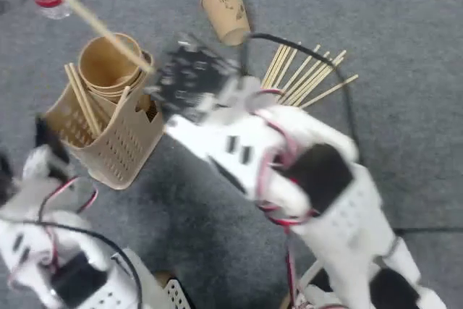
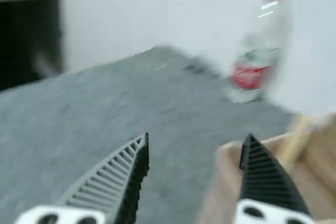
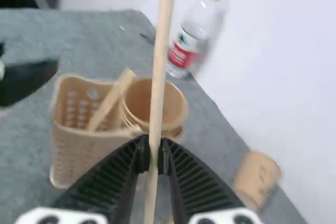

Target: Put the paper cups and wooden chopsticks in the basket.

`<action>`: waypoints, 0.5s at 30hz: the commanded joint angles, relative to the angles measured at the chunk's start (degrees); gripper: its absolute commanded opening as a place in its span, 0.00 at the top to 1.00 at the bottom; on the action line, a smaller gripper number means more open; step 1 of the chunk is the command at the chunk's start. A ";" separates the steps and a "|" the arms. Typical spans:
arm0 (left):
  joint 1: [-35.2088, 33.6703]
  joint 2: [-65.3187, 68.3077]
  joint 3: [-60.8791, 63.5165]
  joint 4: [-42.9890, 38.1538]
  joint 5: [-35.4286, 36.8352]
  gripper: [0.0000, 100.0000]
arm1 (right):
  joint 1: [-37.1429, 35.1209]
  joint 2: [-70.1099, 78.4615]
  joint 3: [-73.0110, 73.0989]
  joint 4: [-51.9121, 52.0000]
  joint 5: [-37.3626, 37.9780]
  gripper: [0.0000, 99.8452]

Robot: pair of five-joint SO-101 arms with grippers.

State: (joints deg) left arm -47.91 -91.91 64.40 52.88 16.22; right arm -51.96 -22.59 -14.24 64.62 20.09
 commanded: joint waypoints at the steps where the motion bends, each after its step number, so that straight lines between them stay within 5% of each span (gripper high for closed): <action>1: -14.51 -13.63 12.62 8.18 -0.53 0.73 | -4.00 4.70 -4.84 -6.37 -0.70 0.99; 9: -21.63 -10.90 26.07 6.07 -15.03 0.73 | -7.87 18.95 -7.47 -21.14 -0.44 0.99; 15: -21.19 -10.90 26.42 7.65 -16.79 0.73 | -4.70 28.79 -7.38 -28.26 -0.79 0.99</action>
State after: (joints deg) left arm -69.10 -102.73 90.95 60.26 0.31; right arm -58.55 4.66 -18.81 39.65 20.09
